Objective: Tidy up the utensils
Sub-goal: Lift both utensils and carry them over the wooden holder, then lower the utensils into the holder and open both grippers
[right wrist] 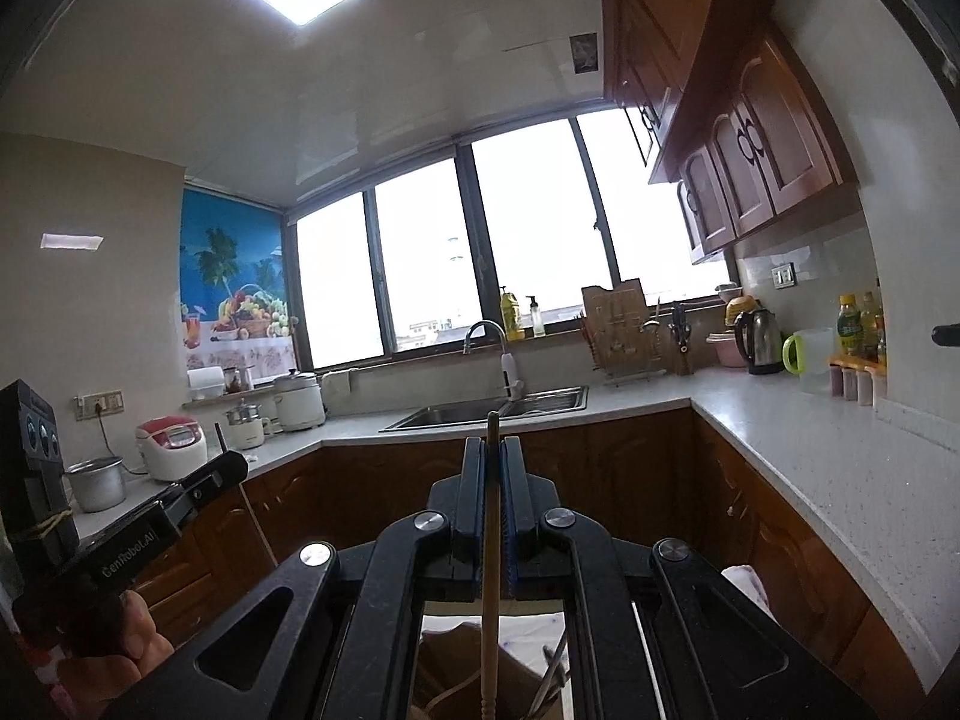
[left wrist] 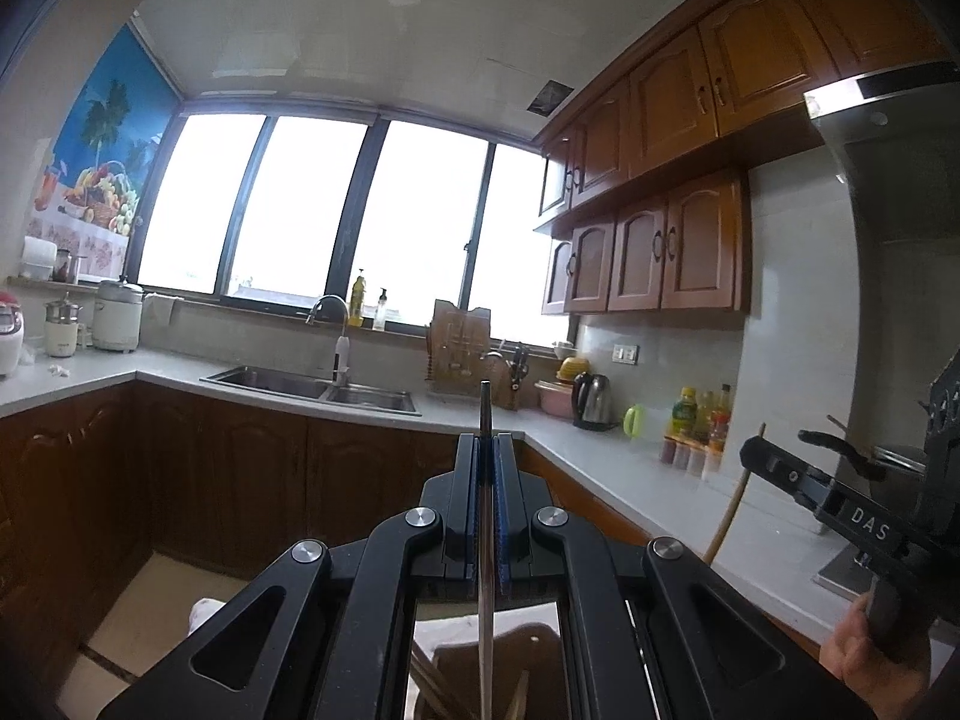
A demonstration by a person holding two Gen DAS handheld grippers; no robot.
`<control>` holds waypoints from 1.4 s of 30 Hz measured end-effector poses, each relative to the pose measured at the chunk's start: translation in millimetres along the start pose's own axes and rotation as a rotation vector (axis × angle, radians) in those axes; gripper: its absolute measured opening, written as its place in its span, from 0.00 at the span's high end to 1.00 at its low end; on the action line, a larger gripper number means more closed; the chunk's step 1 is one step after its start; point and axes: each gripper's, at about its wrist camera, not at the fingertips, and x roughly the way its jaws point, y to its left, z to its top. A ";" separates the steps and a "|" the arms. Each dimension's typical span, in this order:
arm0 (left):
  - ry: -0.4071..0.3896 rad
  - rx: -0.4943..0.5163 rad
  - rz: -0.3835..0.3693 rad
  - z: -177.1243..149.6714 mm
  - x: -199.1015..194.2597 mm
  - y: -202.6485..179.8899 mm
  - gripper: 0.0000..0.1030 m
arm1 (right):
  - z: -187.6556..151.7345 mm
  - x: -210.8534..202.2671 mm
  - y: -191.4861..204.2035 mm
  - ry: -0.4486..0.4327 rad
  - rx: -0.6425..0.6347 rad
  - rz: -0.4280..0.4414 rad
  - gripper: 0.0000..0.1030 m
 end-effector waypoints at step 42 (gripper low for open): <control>0.189 -0.071 0.067 -29.0 54.5 -6.0 0.97 | -80.6 11.4 -14.9 0.016 0.058 -0.082 0.95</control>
